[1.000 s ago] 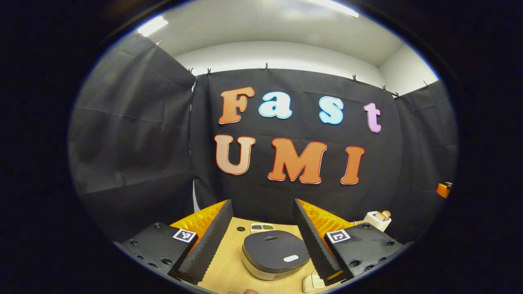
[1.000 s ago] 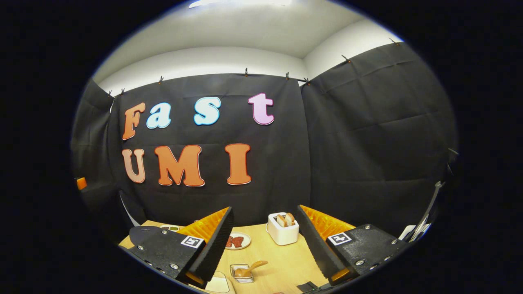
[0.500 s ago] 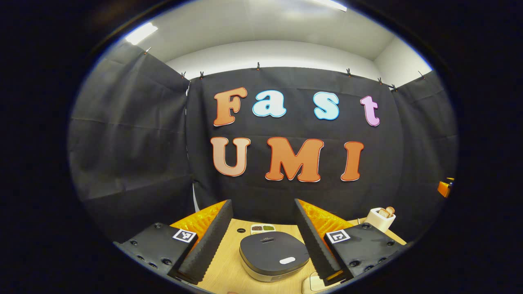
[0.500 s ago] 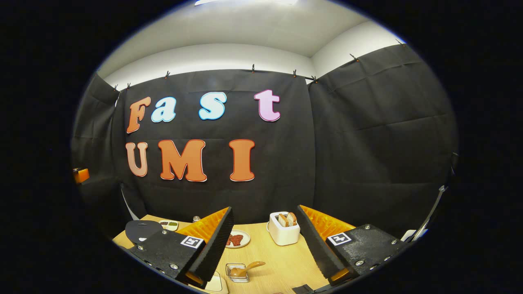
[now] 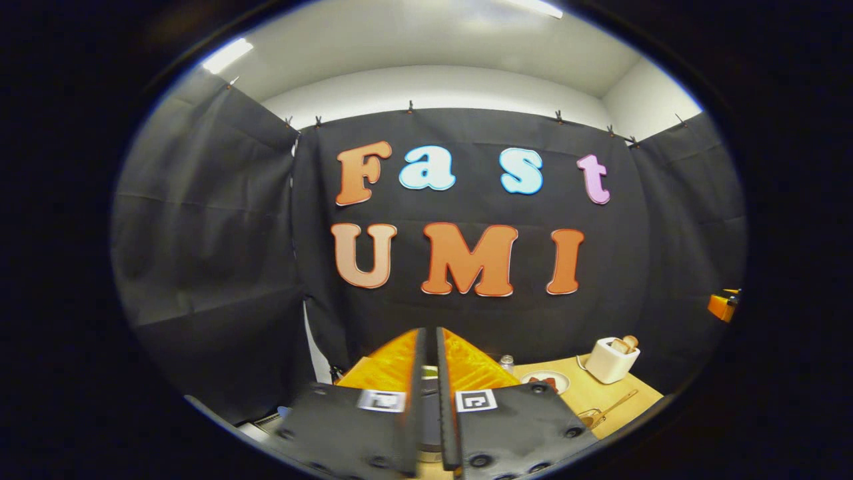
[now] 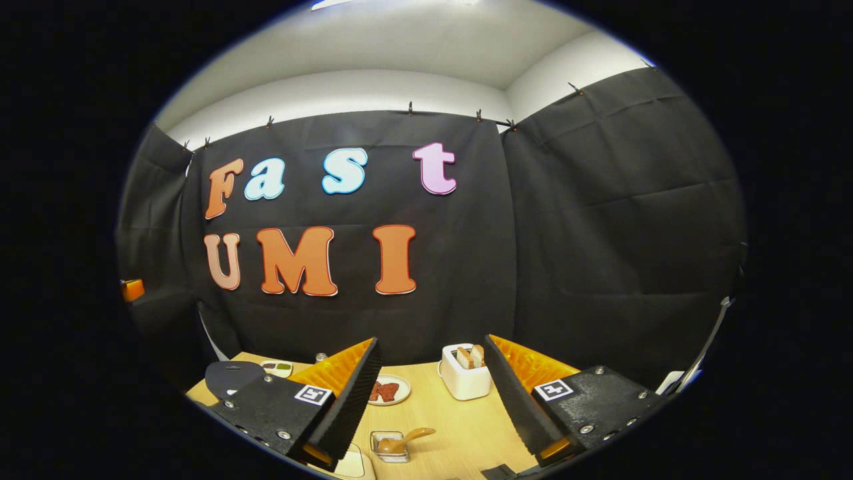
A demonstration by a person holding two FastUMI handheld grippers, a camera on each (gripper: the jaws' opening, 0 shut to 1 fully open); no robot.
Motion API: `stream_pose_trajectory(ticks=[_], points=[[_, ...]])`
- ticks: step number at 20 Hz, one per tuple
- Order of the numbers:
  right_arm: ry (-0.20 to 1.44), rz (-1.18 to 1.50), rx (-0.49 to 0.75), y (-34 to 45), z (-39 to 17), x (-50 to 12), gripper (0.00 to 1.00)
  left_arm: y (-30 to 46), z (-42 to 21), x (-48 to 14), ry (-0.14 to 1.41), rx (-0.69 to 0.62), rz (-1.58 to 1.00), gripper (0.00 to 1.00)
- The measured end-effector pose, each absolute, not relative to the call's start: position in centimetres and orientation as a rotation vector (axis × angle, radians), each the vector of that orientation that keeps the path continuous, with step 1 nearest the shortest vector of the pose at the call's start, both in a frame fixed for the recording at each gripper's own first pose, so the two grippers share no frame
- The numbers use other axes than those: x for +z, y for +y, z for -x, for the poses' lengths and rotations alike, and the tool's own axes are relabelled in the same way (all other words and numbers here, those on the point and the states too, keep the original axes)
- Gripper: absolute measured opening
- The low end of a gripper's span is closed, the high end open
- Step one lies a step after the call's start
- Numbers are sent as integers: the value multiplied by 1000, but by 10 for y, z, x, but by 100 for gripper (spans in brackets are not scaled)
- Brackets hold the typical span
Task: Close the left gripper, press the button to open the rice cooker; take a wooden spoon from the chopstick holder with the right hand, scoop a spoonful of rice and pour it into the rice cooker, then put the wooden spoon back into the chopstick holder.
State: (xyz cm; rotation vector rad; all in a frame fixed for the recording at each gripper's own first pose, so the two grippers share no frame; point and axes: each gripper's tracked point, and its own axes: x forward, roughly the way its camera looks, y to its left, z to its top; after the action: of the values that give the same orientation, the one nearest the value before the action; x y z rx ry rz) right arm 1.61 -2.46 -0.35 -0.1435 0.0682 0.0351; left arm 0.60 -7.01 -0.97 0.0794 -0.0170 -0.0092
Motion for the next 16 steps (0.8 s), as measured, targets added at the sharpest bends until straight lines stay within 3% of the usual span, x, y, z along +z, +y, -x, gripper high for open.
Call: stream_pose_trajectory(ticks=[1, 2, 16], points=[[71, 146, 34, -25, -16, -5, 95, -67, -8, -8, -10, -2, -87, 7], [74, 147, 36, -24, -15, -5, 95, -71, -10, -16, -7, -13, -95, 4], [158, 189, -3, -38, -18, -38, 95, -121, -72, -169, 323, -153, -82, 5]])
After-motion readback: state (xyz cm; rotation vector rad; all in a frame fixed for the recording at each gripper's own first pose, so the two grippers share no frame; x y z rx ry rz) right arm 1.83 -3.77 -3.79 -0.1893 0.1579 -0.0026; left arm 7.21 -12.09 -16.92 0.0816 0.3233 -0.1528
